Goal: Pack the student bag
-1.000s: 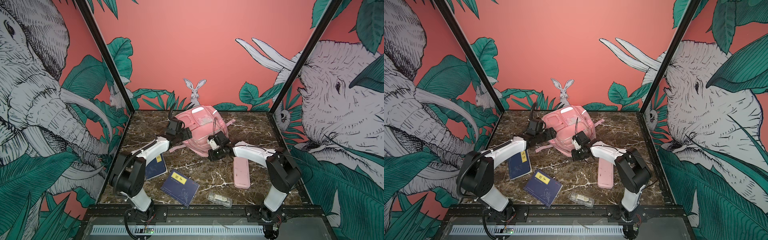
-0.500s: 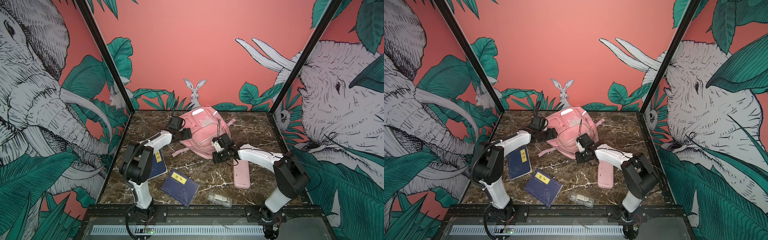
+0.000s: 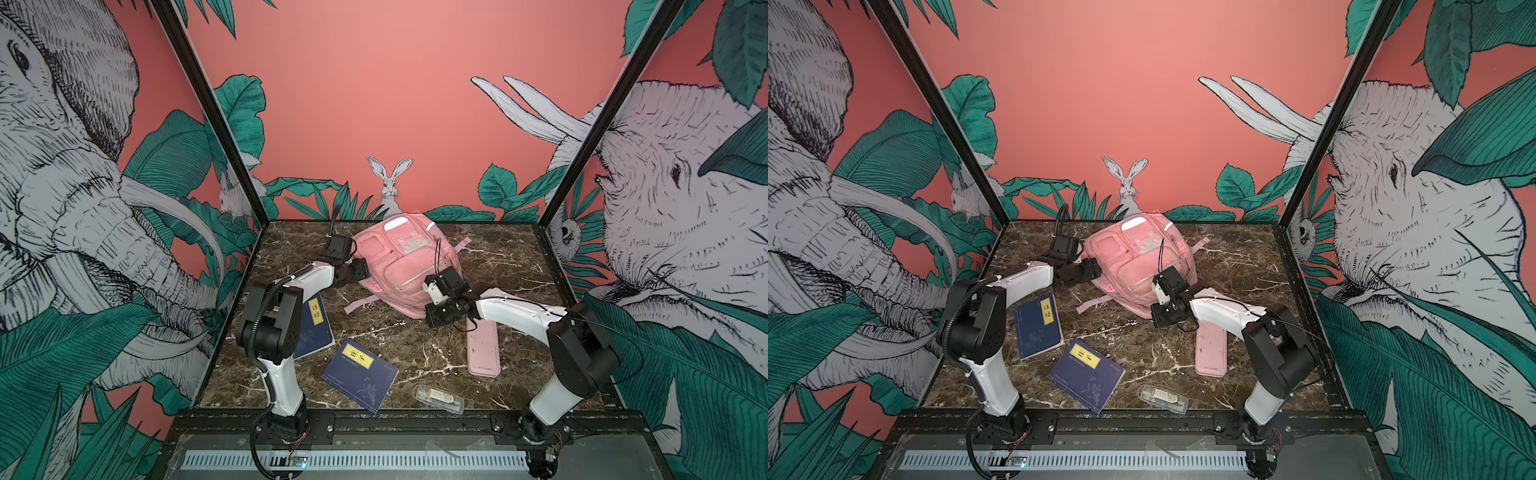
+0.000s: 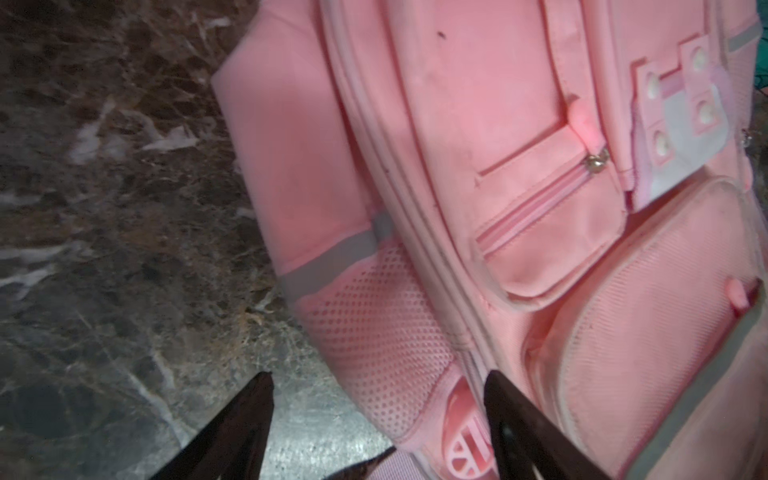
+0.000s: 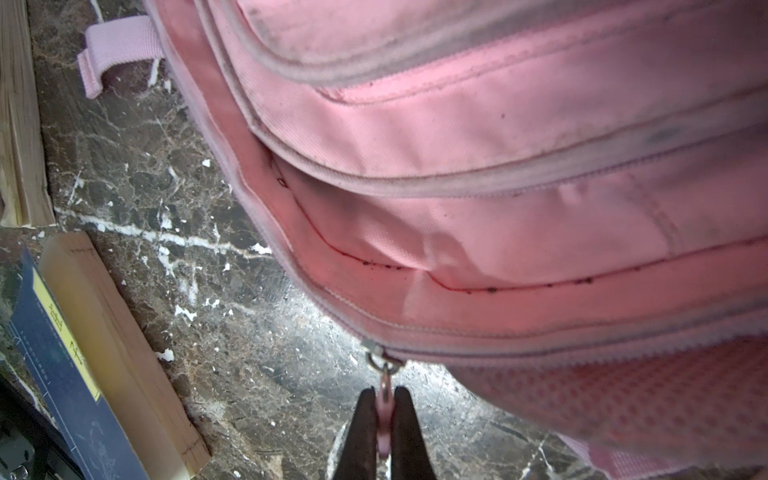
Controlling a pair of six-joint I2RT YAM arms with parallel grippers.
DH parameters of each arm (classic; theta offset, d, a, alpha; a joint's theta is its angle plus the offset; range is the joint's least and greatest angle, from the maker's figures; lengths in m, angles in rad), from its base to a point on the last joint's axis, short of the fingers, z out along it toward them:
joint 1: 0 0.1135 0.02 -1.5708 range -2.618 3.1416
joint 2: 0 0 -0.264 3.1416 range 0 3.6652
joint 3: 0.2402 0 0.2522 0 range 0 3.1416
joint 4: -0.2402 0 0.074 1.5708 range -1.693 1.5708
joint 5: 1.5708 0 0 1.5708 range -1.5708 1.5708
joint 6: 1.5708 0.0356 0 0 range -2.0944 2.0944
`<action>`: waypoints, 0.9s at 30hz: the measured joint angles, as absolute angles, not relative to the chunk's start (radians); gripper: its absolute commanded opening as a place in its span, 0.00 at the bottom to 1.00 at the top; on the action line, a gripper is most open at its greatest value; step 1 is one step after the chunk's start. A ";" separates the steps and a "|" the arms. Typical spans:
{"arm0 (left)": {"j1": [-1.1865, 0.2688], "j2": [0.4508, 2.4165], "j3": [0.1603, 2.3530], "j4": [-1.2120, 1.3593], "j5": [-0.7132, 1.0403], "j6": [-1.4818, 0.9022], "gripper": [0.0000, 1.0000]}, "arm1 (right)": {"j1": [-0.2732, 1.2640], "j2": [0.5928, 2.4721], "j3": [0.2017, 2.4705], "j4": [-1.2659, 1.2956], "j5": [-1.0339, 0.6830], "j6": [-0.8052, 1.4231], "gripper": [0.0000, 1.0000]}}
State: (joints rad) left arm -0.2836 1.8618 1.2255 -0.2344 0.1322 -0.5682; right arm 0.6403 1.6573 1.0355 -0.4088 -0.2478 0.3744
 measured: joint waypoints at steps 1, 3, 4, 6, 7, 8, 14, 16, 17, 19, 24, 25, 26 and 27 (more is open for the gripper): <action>-0.277 1.877 1.225 -0.221 0.144 -0.575 0.78 | 0.640 1.657 1.036 -0.409 -0.249 0.374 0.01; -0.266 1.904 1.225 -0.201 0.162 -0.585 0.74 | 0.640 1.658 1.036 -0.408 -0.251 0.374 0.00; -0.262 1.923 1.225 -0.191 0.173 -0.593 0.72 | 0.640 1.657 1.036 -0.409 -0.252 0.375 0.01; -0.258 1.951 1.229 -0.156 0.195 -0.609 0.65 | 0.640 1.657 1.036 -0.408 -0.254 0.375 0.00; -0.257 1.954 1.232 -0.142 0.207 -0.617 0.60 | 0.640 1.657 1.036 -0.408 -0.256 0.375 0.00; -0.256 1.959 1.232 -0.131 0.217 -0.626 0.53 | 0.640 1.658 1.036 -0.408 -0.258 0.375 0.01; -0.245 1.996 1.202 -0.021 0.294 -0.708 0.11 | 0.639 1.670 1.065 -0.430 -0.271 0.374 0.00; -0.244 1.997 1.177 0.033 0.315 -0.746 0.01 | 0.640 1.676 1.071 -0.435 -0.273 0.374 0.00; -0.241 1.997 1.166 0.056 0.326 -0.762 0.00 | 0.640 1.677 1.073 -0.439 -0.274 0.374 0.00; -0.237 1.995 1.141 0.099 0.338 -0.793 0.00 | 0.643 1.677 1.075 -0.440 -0.274 0.375 0.00; -0.234 1.981 1.079 0.199 0.345 -0.850 0.00 | 0.665 1.692 1.094 -0.444 -0.271 0.384 0.01; -0.234 1.978 1.069 0.213 0.345 -0.860 0.00 | 0.674 1.698 1.101 -0.446 -0.270 0.386 0.00; -0.234 1.977 1.064 0.222 0.345 -0.867 0.00 | 0.681 1.703 1.107 -0.447 -0.269 0.391 0.00; -0.234 1.975 1.055 0.234 0.344 -0.874 0.00 | 0.690 1.710 1.115 -0.447 -0.269 0.395 0.01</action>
